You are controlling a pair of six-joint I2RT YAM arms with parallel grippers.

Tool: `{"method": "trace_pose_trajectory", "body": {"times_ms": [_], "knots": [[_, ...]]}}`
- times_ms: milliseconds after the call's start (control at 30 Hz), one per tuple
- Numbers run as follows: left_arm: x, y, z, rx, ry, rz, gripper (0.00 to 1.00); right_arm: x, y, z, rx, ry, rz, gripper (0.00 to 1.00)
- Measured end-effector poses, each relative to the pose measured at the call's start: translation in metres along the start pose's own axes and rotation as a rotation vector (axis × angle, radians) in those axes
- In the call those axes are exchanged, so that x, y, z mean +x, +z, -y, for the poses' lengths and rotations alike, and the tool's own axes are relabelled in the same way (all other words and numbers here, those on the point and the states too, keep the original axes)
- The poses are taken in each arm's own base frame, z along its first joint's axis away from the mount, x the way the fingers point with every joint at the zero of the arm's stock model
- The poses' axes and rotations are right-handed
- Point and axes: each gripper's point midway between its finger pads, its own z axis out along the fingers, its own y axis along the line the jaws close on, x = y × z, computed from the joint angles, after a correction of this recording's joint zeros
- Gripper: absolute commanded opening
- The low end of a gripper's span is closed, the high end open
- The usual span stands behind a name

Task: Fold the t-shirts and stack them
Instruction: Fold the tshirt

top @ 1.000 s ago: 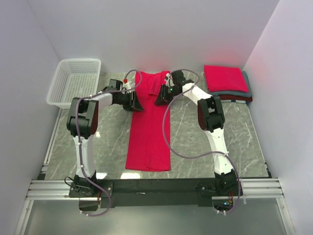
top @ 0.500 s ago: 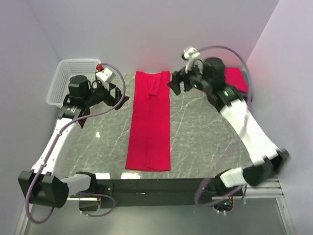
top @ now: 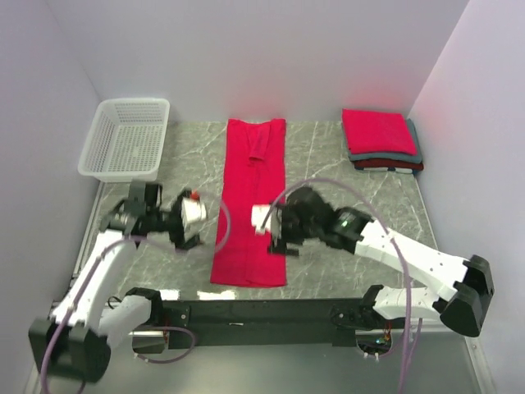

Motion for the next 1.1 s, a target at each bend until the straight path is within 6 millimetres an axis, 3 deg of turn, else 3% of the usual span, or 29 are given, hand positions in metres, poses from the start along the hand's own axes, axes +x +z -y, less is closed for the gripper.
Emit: {"method": "trace_pose_trajectory", "body": {"times_ms": [100, 167, 300, 400, 500, 633, 833, 1100], "knots": [[0.038, 0.001, 0.054, 0.097, 0.125, -0.01, 0.96, 0.061, 0.019, -0.055, -0.138, -0.029, -0.16, 0.79], [0.059, 0.008, 0.076, 0.141, 0.167, -0.013, 0.91, 0.085, 0.024, -0.074, -0.194, -0.042, -0.238, 0.77], [0.095, 0.02, 0.113, 0.255, 0.265, -0.033, 0.79, 0.08, 0.038, -0.084, -0.218, -0.029, -0.233, 0.74], [0.106, 0.025, 0.13, 0.325, 0.33, -0.036, 0.71, 0.065, 0.046, -0.101, -0.242, -0.052, -0.178, 0.7], [0.106, 0.029, 0.138, 0.373, 0.378, -0.032, 0.63, 0.062, 0.053, -0.134, -0.306, -0.091, -0.156, 0.67], [0.101, 0.036, 0.143, 0.409, 0.423, -0.022, 0.58, 0.084, 0.059, -0.168, -0.383, -0.128, -0.2, 0.66], [0.097, 0.051, 0.153, 0.427, 0.515, -0.004, 0.5, 0.116, 0.066, -0.174, -0.377, -0.134, -0.276, 0.66], [0.107, 0.067, 0.164, 0.474, 0.53, -0.059, 0.5, 0.127, 0.071, -0.175, -0.36, -0.143, -0.286, 0.45]]}}
